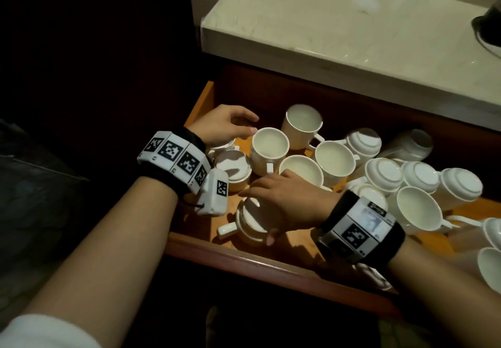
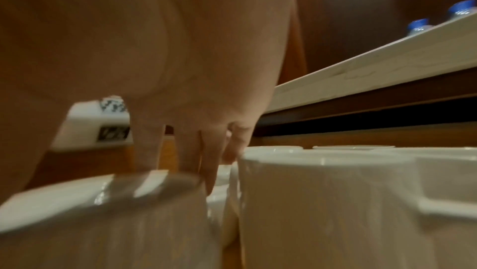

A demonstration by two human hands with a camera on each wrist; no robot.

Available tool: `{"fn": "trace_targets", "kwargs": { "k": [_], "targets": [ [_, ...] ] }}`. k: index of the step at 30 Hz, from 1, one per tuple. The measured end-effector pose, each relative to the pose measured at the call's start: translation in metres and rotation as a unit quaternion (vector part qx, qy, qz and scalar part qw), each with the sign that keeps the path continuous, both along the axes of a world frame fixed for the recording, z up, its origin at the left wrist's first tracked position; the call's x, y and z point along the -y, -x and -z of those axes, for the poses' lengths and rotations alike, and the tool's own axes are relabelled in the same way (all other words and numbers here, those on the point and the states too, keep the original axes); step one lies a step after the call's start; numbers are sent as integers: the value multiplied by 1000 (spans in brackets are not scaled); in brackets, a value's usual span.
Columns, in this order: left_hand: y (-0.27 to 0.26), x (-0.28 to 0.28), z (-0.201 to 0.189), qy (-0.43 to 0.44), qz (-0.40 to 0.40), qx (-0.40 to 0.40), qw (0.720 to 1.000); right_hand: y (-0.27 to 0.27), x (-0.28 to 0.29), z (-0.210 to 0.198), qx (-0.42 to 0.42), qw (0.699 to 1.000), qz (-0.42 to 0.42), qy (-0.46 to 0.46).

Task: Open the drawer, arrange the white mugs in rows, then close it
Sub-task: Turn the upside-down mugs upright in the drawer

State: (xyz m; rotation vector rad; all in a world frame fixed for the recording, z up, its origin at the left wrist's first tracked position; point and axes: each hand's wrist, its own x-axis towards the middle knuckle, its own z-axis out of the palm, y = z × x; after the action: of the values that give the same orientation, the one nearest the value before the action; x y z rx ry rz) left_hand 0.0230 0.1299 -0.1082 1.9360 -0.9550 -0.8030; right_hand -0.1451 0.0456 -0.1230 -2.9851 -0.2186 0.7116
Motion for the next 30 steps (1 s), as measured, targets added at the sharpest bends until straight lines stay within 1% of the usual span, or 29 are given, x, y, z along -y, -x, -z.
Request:
{"fn": "trace_targets", "kwargs": {
  "k": [3, 6, 8, 10, 12, 14, 17, 21, 23, 24, 27, 30],
  "targets": [
    [1, -1, -2, -6, 0, 0, 1000, -1, -5, 9, 20, 999, -23, 35],
    [3, -3, -5, -3, 6, -7, 1000, -1, -3, 6, 38, 999, -24, 16],
    [4, -3, -6, -4, 16, -8, 1000, -1, 2, 0, 37, 999, 2, -26],
    [5, -2, -9, 2, 17, -15, 1000, 0, 7, -9, 57, 993, 46, -94],
    [5, -2, -10, 10, 1, -45, 999, 2, 12, -17, 86, 982, 81, -146],
    [5, -3, -12, 22, -19, -79, 996, 5, 19, -26, 98, 974, 109, -173],
    [4, -4, -16, 45, -43, -114, 991, 13, 31, -36, 89, 953, 162, -241],
    [2, -6, -19, 62, -58, -135, 987, 18, 48, -45, 86, 921, 223, -308],
    [3, -5, -19, 71, -66, -141, 985, 19, 59, -49, 95, 898, 252, -349],
    [4, -5, -19, 70, -69, -139, 985, 21, 64, -51, 109, 878, 271, -379],
    [7, -3, -17, 66, -50, -139, 987, 24, 76, -49, 173, 792, 328, -484],
    [10, -7, -18, 56, 11, -143, 988, 22, 76, -44, 225, 721, 347, -556]
  ]
}}
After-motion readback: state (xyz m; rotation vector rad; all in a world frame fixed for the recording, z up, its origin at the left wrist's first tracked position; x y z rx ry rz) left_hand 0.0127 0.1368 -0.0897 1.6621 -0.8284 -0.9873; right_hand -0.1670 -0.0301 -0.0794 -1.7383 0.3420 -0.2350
